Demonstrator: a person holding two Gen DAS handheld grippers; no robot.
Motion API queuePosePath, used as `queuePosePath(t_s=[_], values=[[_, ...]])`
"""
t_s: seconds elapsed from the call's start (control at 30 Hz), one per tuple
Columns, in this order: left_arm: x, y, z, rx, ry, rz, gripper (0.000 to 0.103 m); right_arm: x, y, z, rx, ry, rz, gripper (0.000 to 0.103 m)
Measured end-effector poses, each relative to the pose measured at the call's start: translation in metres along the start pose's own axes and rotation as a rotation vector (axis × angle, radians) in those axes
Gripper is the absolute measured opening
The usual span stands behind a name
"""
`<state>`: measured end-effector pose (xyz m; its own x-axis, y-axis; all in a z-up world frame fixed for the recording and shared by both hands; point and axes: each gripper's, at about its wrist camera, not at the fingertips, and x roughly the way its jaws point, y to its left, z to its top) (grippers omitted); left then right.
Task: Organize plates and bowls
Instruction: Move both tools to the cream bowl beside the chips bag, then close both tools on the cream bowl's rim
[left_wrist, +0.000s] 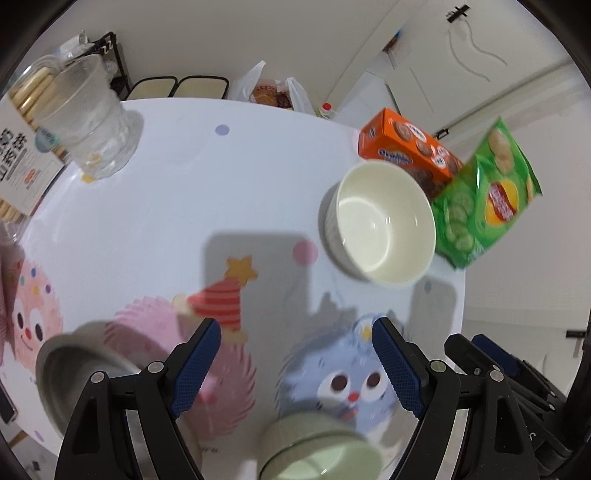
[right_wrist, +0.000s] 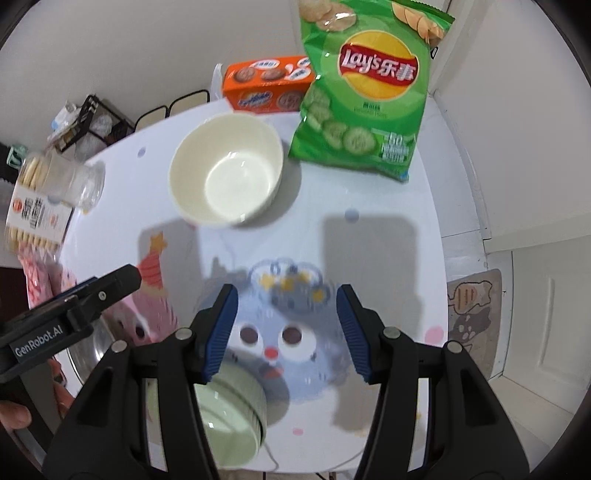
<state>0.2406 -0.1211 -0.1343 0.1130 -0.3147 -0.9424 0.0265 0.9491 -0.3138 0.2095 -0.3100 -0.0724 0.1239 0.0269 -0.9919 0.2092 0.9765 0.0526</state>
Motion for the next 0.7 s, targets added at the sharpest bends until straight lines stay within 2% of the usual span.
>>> queuePosePath(t_s=[0.33, 0.57, 0.7], values=[[0.043, -0.013, 0.049, -0.019, 0.014, 0.086, 0.086, 0.038, -0.019, 0.056, 0.107, 0.024, 0.071, 0.057], [0.066, -0.016, 0.066, -0.003, 0.026, 0.124, 0.086, 0.069, -0.015, 0.072, 0.113, 0.048, 0.053, 0.057], [0.075, -0.016, 0.072, -0.001, 0.041, 0.140, 0.085, 0.080, -0.014, 0.079, 0.129, 0.067, 0.082, 0.055]])
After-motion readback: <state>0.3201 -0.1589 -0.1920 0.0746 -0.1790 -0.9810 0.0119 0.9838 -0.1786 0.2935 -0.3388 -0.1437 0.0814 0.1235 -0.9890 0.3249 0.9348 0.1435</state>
